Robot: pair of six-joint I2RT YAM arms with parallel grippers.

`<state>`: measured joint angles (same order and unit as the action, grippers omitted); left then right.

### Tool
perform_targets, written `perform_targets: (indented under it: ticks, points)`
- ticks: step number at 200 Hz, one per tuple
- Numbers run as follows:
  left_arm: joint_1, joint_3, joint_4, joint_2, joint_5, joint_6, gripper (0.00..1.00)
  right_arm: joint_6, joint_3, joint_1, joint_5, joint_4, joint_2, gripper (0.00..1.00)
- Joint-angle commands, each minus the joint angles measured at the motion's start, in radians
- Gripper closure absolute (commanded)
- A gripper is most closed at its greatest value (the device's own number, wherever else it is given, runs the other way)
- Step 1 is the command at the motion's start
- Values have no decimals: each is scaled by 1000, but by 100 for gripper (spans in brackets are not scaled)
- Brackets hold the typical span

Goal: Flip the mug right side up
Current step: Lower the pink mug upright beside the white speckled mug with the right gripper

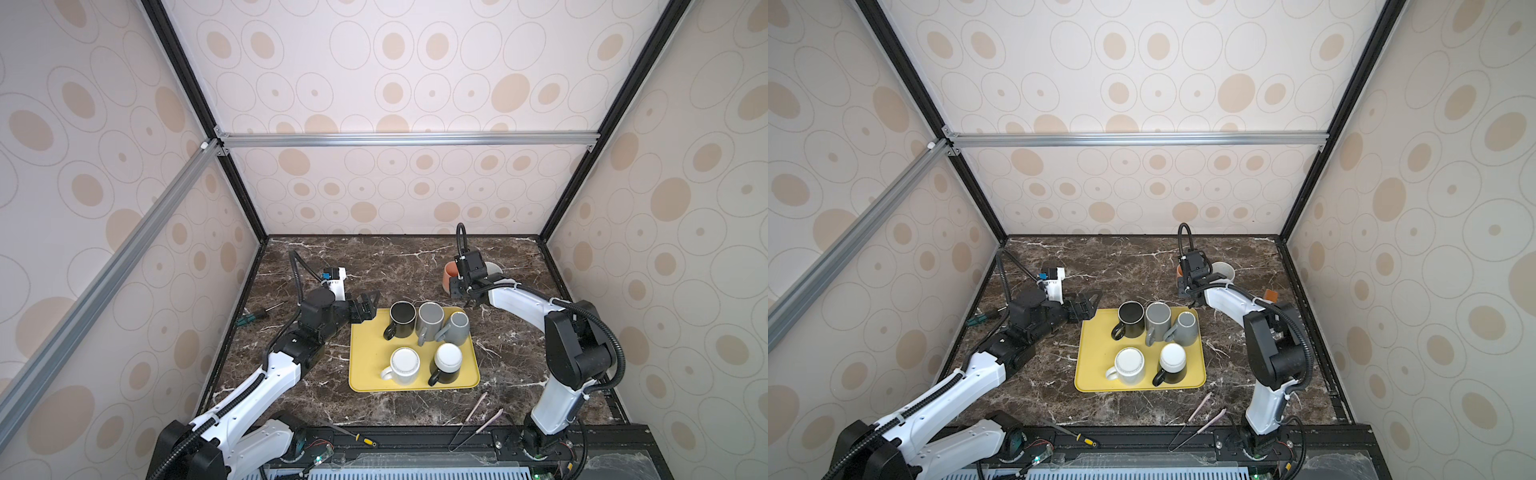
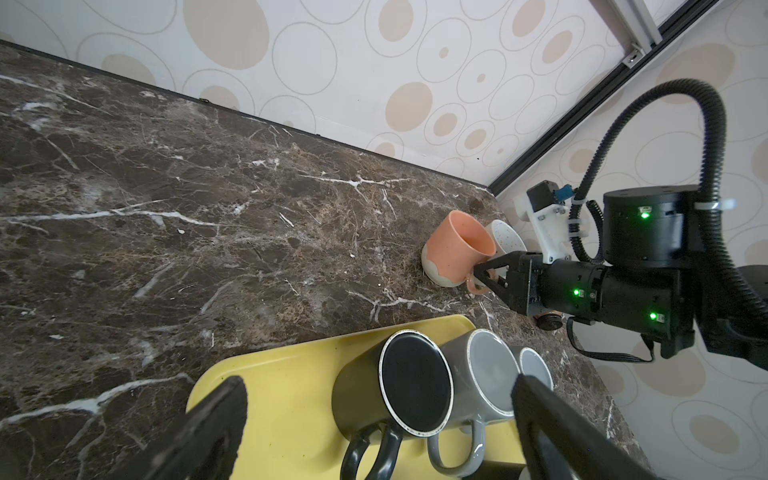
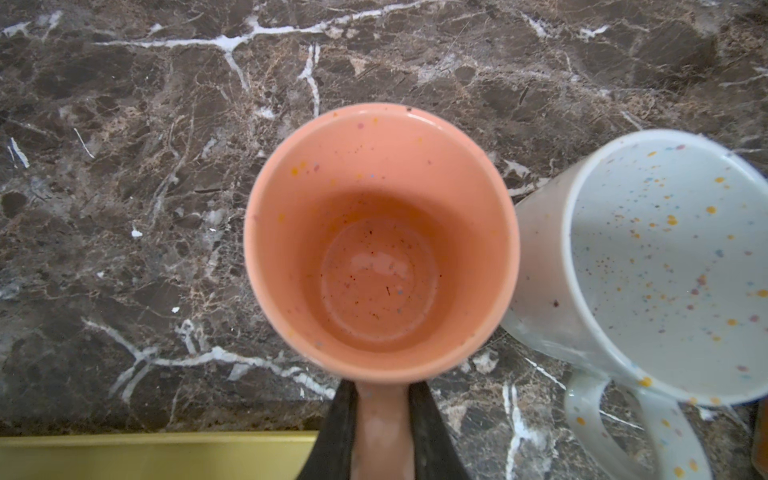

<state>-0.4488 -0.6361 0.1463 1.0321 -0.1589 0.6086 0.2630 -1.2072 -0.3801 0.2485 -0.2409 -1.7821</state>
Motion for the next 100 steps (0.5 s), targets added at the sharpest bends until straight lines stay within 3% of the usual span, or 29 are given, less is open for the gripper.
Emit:
perform_targets:
  ticks: [1,100]
  points:
    - [9,10,29,-9,-13,6,0,-11,-1,7,53,102,10,100]
    - [9,12,29,3,-21,10,0,9,46,13,69,141,-5,100]
